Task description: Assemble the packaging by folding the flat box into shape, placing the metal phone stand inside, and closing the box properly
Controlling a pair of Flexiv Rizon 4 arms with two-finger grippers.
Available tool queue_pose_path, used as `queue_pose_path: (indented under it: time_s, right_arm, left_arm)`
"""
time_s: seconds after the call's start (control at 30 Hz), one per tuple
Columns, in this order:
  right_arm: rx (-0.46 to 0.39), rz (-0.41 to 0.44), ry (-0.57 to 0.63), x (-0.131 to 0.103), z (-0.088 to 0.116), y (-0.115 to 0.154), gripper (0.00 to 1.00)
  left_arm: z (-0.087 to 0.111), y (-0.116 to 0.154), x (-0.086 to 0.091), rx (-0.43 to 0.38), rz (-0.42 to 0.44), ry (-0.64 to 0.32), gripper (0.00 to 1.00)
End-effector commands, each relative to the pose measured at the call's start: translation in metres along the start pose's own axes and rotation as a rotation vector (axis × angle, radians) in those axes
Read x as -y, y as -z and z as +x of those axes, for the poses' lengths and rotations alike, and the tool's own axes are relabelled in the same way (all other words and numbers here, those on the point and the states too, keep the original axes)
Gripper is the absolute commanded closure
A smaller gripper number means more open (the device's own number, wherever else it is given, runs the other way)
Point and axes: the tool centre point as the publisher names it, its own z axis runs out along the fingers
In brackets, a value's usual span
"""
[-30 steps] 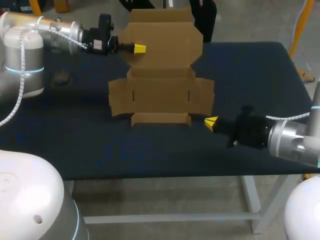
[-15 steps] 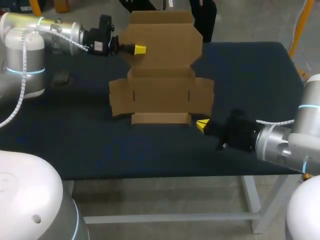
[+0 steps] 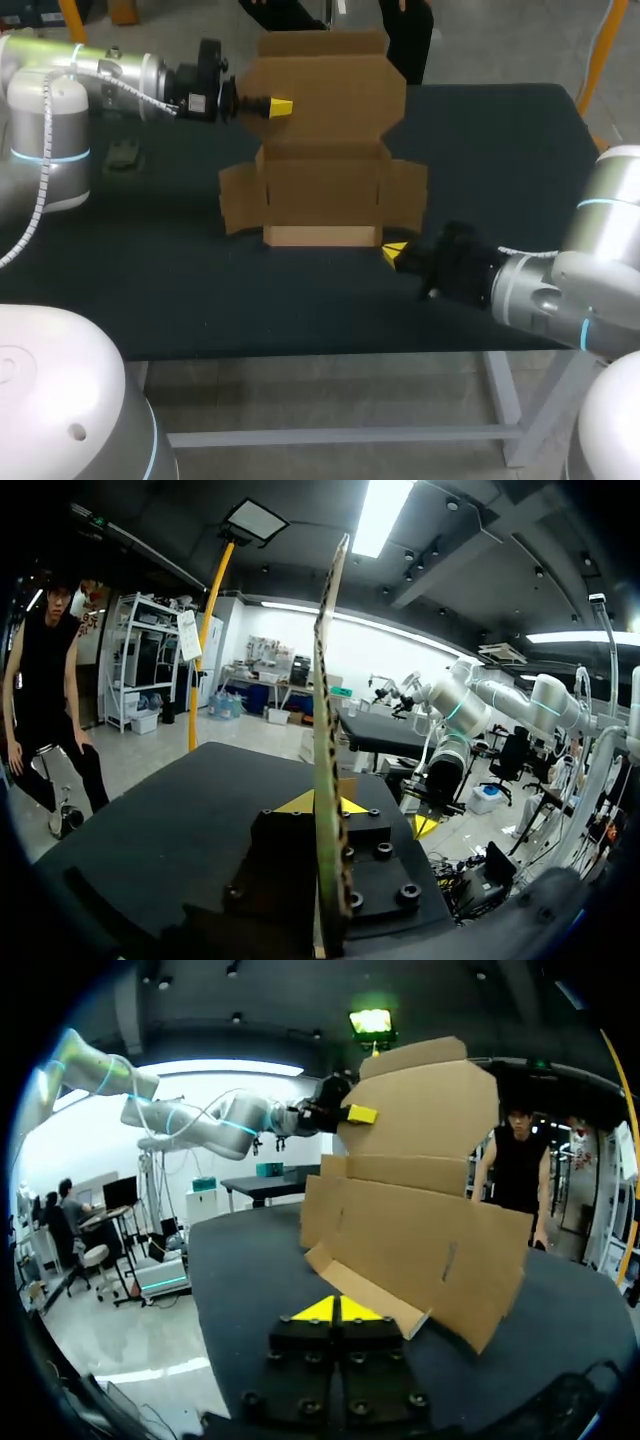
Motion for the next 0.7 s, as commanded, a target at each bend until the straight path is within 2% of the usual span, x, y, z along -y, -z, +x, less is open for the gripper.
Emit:
queue_pose_path:
  time_s: [0.03, 0.1, 0.4, 0.7]
  right_arm:
    - [0.021, 0.003, 0.003, 0.001, 0.002, -0.011, 1.0]
    - [0.021, 0.003, 0.003, 0.001, 0.002, -0.011, 1.0]
    - [0.021, 0.003, 0.003, 0.001, 0.002, -0.011, 1.0]
    - [0.064, -0.032, -0.024, 0.007, -0.002, -0.058, 1.0]
  left_arm:
    - [0.003, 0.001, -0.003, -0.001, 0.0, -0.005, 1.0]
    - [0.002, 0.001, -0.003, -0.019, -0.034, -0.003, 1.0]
    - [0.002, 0.001, -0.003, -0.019, -0.034, -0.003, 1.0]
    - [0.002, 0.001, -0.003, -0.019, -0.034, -0.003, 1.0]
